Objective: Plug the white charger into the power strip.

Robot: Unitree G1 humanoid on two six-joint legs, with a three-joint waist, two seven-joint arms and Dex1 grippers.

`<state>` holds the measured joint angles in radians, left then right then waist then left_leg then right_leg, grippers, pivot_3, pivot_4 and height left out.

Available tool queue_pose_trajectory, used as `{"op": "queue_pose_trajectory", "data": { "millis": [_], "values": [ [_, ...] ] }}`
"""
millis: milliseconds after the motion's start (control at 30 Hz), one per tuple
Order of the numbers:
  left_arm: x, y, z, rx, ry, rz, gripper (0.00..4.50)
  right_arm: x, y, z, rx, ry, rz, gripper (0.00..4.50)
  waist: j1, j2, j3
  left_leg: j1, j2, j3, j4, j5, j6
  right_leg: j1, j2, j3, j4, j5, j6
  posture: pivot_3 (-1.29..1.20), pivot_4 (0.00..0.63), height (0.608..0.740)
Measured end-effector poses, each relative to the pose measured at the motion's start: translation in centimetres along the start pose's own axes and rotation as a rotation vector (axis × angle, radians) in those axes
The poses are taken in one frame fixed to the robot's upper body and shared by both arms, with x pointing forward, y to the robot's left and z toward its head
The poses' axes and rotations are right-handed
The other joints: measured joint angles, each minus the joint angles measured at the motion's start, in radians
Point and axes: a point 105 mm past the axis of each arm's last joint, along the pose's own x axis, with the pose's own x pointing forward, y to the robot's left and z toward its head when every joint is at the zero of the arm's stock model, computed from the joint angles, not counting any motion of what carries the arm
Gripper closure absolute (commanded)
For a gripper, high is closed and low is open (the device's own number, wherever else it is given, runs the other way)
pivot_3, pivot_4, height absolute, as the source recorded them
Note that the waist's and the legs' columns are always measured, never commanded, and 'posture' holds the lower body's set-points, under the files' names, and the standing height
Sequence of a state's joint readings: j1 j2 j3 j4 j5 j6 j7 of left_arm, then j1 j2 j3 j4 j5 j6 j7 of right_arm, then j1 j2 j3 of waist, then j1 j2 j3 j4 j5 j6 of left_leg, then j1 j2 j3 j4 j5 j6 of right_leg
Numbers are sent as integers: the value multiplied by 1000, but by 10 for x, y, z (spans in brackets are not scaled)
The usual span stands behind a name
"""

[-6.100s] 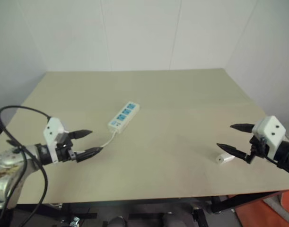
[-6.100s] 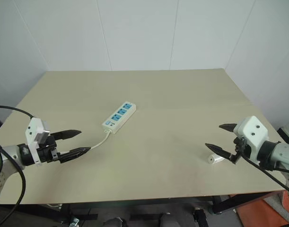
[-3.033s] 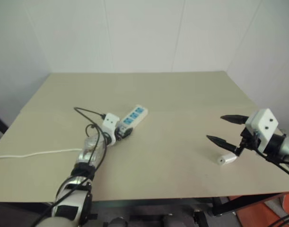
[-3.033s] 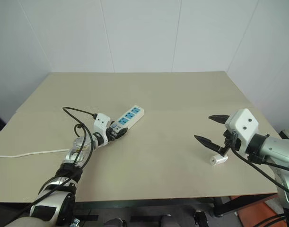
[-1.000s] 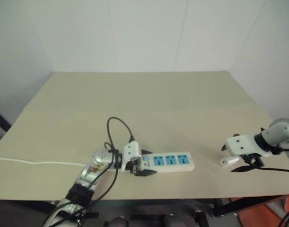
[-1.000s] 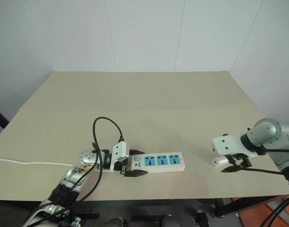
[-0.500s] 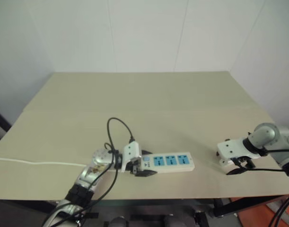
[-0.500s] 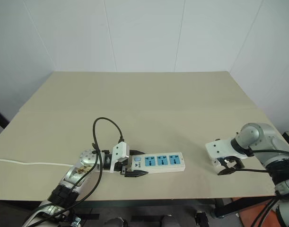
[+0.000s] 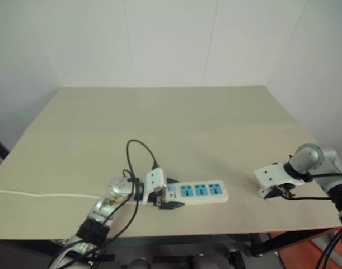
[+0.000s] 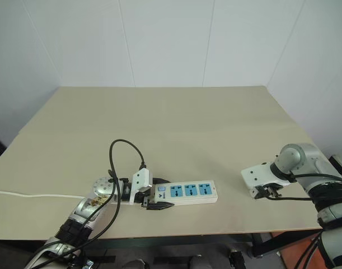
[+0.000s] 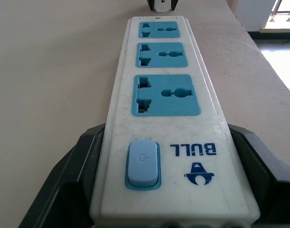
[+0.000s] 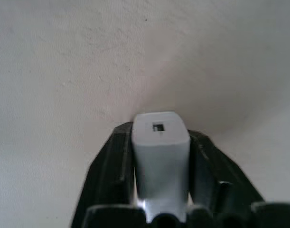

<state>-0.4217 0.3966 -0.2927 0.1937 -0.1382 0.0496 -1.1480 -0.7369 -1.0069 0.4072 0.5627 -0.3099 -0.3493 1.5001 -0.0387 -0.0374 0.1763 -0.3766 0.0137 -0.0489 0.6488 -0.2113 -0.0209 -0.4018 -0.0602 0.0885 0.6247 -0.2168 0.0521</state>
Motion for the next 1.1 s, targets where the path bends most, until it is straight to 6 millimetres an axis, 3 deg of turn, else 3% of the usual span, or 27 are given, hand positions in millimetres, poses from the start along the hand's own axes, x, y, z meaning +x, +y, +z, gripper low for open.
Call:
{"op": "queue_pose_trajectory", "data": {
  "millis": [233, 367, 533, 633, 700, 867, 1100],
  "values": [
    [-1, 0, 0, 2, 2, 2, 1190, 0, -1, 2, -6, -8, -7, 3311, -3, 0, 0, 0, 0, 0, 0, 0, 0, 0, 0, 0, 0, 0, 0, 0, 150, 740],
    [-3, 4, -1, -1, 2, 2, 1190, -2, -18, 17, 89, -124, -81, 3311, -9, 0, 0, 0, 0, 0, 0, 0, 0, -1, 0, 1, 1, 0, 0, 0, 150, 740],
    [-2, 9, 1, 9, 2, -28, 1190, -38, -50, 63, 194, -424, -239, 3311, -7, 1, 1, -3, 0, -1, -1, 0, 0, -3, 0, 0, 1, 0, -1, 0, 150, 740],
    [-3, 12, 1, 21, 4, -42, 1190, -61, -61, 98, 237, -651, -306, 3311, -5, 1, 1, -4, 0, -2, -1, 0, 0, -4, 0, -1, 1, 0, -1, 0, 150, 740],
    [-3, 14, 0, 25, 4, -48, 1190, -66, -63, 118, 271, -777, -322, 3311, -5, 1, 1, -4, 0, -2, -1, 0, 0, -4, 0, -1, 1, 0, -1, 0, 150, 740],
    [-2, 19, 1, 37, 2, -58, 1190, -43, -58, 161, 392, -1029, -326, 3311, -5, 1, 0, -6, 0, -2, 0, 0, 0, -5, 1, -2, 2, 0, 0, 0, 150, 740],
    [-2, 20, 0, 45, -1, -61, 1190, -21, -60, 198, 476, -1197, -324, 3311, -5, 1, 0, -6, 0, -3, 0, 0, 0, -6, 1, -2, 2, 0, 0, 0, 150, 740]
  ]
}}
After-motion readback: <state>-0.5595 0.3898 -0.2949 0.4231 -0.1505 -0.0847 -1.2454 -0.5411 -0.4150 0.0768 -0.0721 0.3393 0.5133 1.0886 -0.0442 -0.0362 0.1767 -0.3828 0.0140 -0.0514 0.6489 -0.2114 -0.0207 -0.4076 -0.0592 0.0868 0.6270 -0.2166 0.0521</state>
